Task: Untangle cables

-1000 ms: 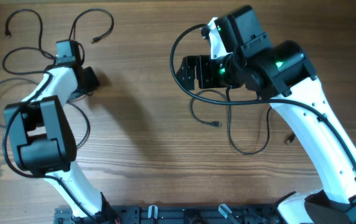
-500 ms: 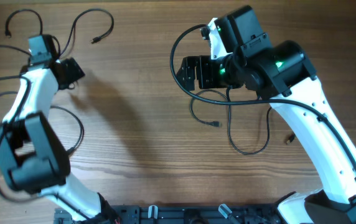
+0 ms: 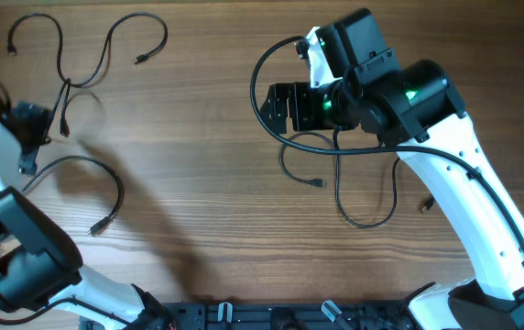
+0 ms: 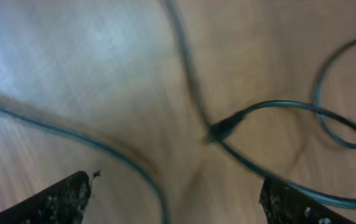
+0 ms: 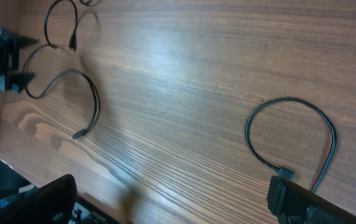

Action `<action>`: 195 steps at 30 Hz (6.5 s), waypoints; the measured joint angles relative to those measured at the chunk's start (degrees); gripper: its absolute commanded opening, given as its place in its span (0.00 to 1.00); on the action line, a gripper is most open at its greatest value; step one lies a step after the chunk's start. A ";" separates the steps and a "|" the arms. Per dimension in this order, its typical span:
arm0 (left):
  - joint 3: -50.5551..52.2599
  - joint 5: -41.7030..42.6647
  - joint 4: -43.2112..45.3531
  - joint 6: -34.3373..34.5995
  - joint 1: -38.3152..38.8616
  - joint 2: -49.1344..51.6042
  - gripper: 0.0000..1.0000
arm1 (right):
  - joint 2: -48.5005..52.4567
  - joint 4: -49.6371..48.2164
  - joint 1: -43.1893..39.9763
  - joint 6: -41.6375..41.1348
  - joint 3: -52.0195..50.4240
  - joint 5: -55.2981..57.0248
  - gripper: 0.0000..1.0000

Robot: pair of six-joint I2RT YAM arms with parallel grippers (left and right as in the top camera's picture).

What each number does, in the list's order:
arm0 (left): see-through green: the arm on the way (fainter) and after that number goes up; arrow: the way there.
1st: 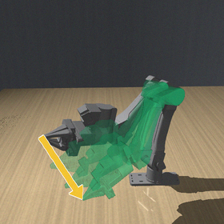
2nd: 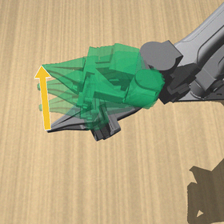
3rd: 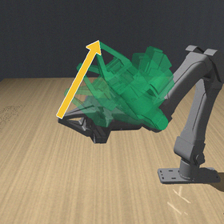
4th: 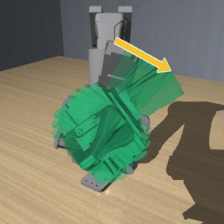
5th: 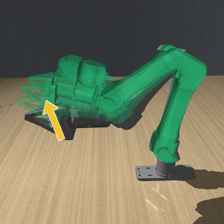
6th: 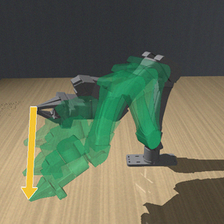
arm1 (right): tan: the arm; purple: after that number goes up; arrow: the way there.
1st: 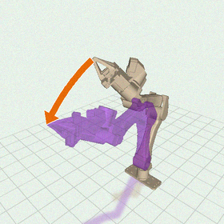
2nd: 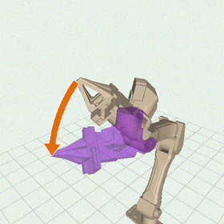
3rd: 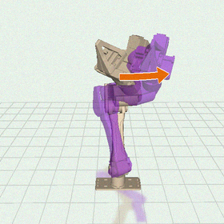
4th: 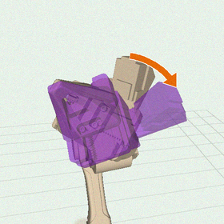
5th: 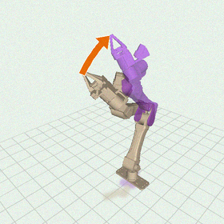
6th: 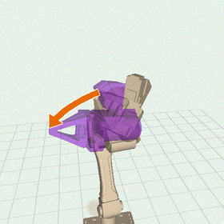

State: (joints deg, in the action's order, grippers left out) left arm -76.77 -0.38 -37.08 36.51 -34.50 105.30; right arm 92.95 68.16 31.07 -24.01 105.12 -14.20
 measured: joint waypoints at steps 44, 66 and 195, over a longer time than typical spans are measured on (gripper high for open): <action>7.52 -2.82 24.30 -6.93 -4.04 7.21 0.49 | 0.00 0.22 0.00 0.00 0.00 0.00 1.00; 7.23 26.27 -9.03 -6.95 -4.13 -30.08 1.00 | 0.00 -1.53 0.00 0.00 0.00 -0.37 1.00; 16.83 27.67 -25.00 -11.78 29.33 -32.00 1.00 | -17.16 -11.78 -28.48 -12.17 -49.29 -2.10 0.04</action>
State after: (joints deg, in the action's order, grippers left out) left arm -59.94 27.29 -62.08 24.73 -5.17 73.30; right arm 75.79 56.38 2.59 -36.18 55.83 -16.29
